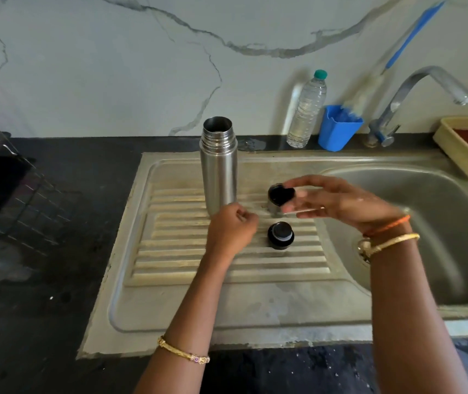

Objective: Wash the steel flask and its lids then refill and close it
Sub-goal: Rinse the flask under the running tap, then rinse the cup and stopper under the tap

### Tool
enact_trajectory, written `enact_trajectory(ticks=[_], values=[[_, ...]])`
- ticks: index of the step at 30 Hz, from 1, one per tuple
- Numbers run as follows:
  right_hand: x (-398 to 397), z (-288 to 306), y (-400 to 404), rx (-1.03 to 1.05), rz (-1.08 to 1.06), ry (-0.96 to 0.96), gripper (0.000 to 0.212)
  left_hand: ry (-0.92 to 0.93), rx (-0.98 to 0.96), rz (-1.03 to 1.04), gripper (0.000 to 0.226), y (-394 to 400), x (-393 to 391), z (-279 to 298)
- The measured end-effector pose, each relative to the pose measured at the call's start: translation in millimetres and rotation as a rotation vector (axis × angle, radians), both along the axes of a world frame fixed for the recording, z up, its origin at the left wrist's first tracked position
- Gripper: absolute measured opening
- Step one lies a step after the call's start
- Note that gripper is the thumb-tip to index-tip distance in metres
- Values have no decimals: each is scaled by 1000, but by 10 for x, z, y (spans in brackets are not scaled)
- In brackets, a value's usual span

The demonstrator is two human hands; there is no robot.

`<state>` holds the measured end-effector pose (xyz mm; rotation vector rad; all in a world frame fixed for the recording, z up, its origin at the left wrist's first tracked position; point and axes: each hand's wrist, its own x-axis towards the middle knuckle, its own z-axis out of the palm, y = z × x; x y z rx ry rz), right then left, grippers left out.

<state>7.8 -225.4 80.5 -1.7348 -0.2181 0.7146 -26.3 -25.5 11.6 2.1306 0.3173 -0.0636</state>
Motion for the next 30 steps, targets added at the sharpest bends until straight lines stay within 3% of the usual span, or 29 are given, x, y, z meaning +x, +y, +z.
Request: enact_trajectory(ticks=[2,5,7,10,14,17,22,24,30], values=[[7,-319,-241,63,-315,46,29,-103,63,-125,8,-184,59,51],[36,-973,-468,-701,-693,-231,16,-242,266,-263,17,-466,303,0],[11,-1240,-549,-625,-717,-207,17,-234,471,-354,23,-643,505,-27],[-2,-1367,-655,-667,-679,-236,9,-121,767,-482,8,-796,743,-24],[65,-1327,-918,-613,-689,-261,9,-78,843,-527,5,-877,891,59],[198,-1277,-1234,-531,-684,-209,13,-22,654,-468,18,-1012,983,216],[462,-987,-1783,-363,-660,-157,14,8,-33,-325,15,-1637,1063,325],[633,-885,-1996,-257,-700,-76,17,61,-226,-235,16,-1974,1061,236],[1569,-755,-2540,225,-864,315,27,177,-309,-54,20,-2744,1281,-27]])
